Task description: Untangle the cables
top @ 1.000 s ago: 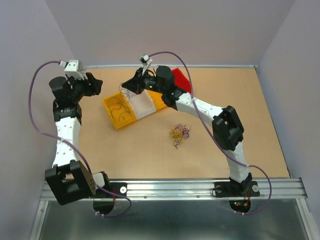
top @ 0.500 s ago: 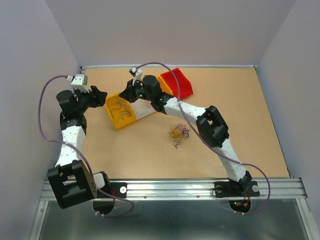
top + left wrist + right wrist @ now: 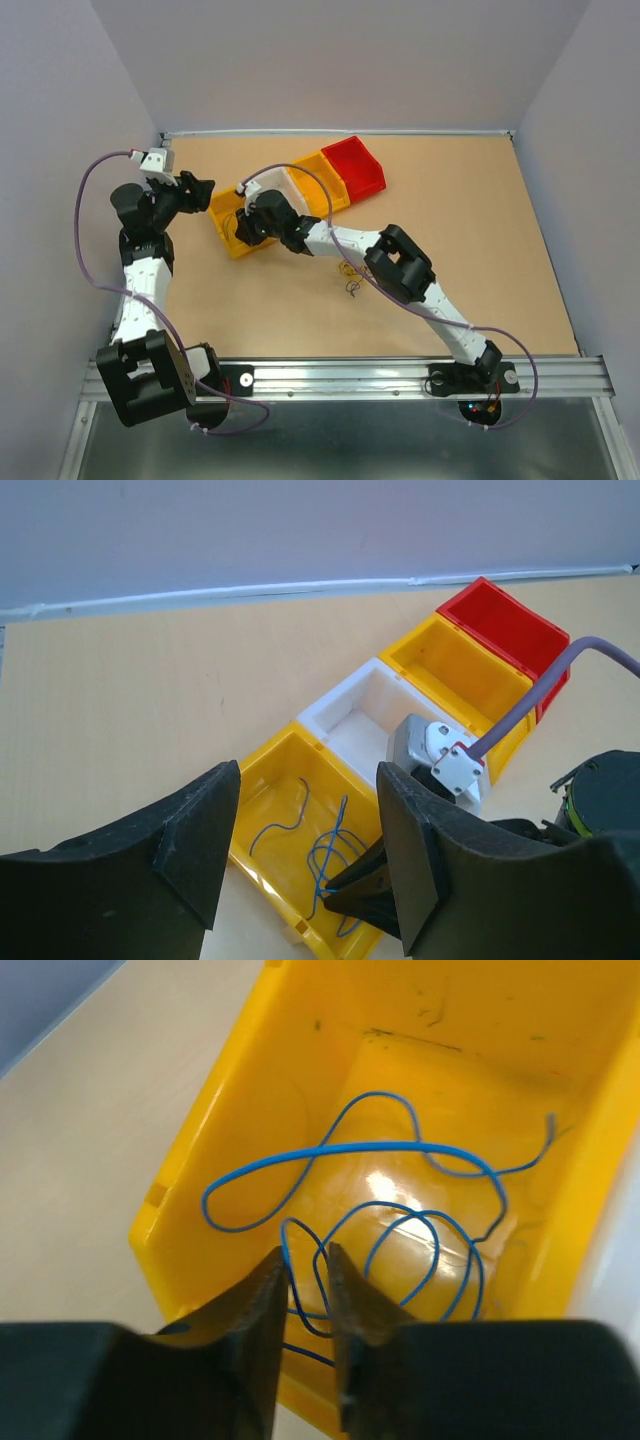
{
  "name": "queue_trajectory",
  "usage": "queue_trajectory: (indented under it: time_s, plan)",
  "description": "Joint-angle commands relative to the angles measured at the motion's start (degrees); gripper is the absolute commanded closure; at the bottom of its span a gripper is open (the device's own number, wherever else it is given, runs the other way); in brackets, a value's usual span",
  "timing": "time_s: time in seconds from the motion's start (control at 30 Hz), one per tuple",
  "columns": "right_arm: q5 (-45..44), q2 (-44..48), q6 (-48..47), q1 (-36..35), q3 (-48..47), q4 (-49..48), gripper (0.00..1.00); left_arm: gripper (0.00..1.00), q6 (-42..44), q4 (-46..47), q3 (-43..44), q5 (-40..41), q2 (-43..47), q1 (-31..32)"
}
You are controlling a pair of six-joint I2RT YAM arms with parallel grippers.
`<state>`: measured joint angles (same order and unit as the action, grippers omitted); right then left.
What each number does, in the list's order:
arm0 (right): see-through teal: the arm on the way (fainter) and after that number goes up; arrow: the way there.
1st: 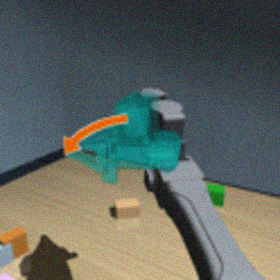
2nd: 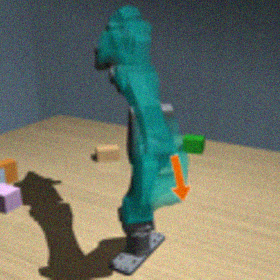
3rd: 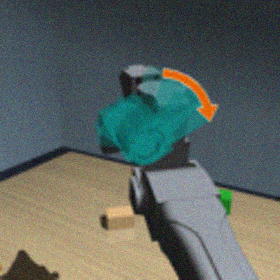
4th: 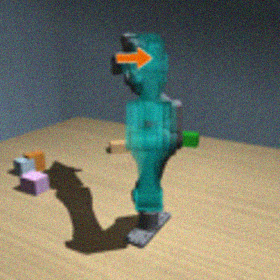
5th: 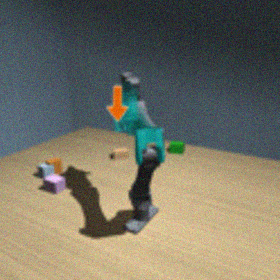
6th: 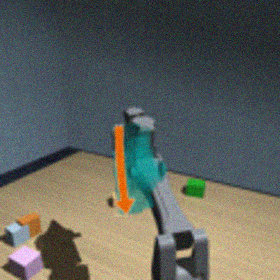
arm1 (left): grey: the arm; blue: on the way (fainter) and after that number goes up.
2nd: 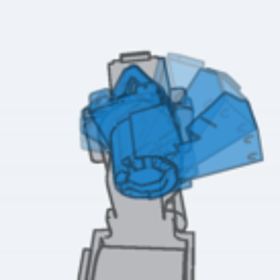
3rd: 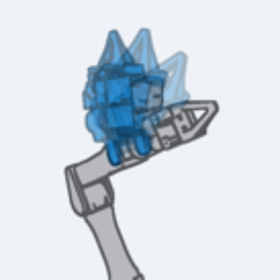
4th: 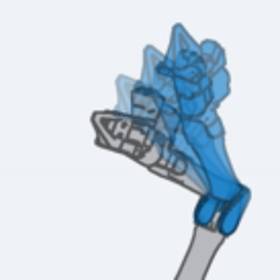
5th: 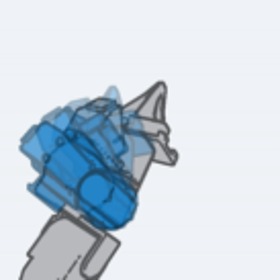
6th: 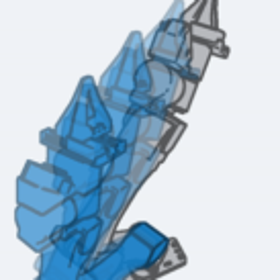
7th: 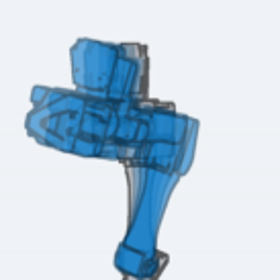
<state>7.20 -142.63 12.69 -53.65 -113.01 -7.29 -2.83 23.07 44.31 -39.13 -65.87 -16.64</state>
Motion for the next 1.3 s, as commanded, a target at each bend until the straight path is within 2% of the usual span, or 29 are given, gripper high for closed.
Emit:
queue_trajectory:
  time_s: [0.0,0.03,0.2,0.4,0.43,0.47,0.53,0.57,0.63,0.67,0.7,0.73,0.77,0.87,1.0,1.13,1.27]
  plan:
    - [-1.75,5.85,-2.49,1.09,-1.95,-1.24,0.68,0.32,0.46,3.47,-0.54,-0.42,4.07,-0.41]
    - [-1.84,6.91,-2.93,1.0,-1.08,-1.24,0.63,0.32,0.54,3.47,-0.63,-0.59,4.77,-0.41]
    - [-2.98,12.63,-4.42,0.91,3.05,-1.32,0.59,0.31,1.07,3.39,-0.72,-1.12,6.54,-0.32]
    - [-4.21,20.7,-4.69,1.0,11.56,-1.41,0.52,0.29,4.13,3.39,0.51,-8.32,6.45,0.12]
    - [-8.48,25.51,-4.25,1.0,17.68,-1.41,0.48,0.29,5.89,3.04,1.99,-7.11,4.89,3.6]
    - [-8.52,25.56,-4.25,1.0,17.74,-1.5,0.48,0.28,5.91,3.03,2.0,-7.1,4.87,3.64]
    - [-11.84,32.65,-3.2,0.91,27.02,-1.59,0.43,0.28,8.35,1.2,2.79,-4.3,3.13,7.05]
    - [-14.82,35.81,-2.93,0.91,30.45,-2.72,0.36,0.28,11.06,0.14,3.75,-0.98,2.24,12.11]
    - [-17.65,44.66,-1.89,0.91,42.1,-4.13,0.31,0.27,13.63,-2.05,4.72,2.21,-0.47,16.71]
    - [-20.71,47.41,-1.44,0.91,46.17,-4.48,0.28,0.27,14.42,-2.33,5.51,3.96,-1.54,21.95]
    - [-22.3,49.96,-0.83,0.91,49.52,-5.18,0.27,0.27,15.13,-2.5,6.04,4.07,-2.76,24.09]
    - [-23.97,55.39,0.66,1.0,52.6,-5.28,0.27,0.28,15.22,-2.59,6.57,3.89,-5.04,25.59]
    - [-27.99,57.7,1.63,1.0,58.98,-5.28,0.27,0.28,15.75,-3.03,8.05,3.37,-6.37,27.17]
    - [-34.77,67.37,4.71,1.18,69.9,-5.19,0.27,0.28,18.64,-7.15,12.18,4.76,-11.9,34.73]
    - [-38.22,78.43,8.22,1.7,80.45,-5.1,0.27,0.29,22.42,-12.69,16.41,8.19,-21.46,45.0]
    - [-43.14,89.0,10.5,1.79,87.41,-5.28,0.3,0.31,23.22,-14.36,21.58,7.76,-28.94,49.94]
    - [-47.01,97.0,10.87,1.88,91.74,-7.38,0.32,0.34,23.92,-15.6,25.9,6.35,-34.58,51.97]
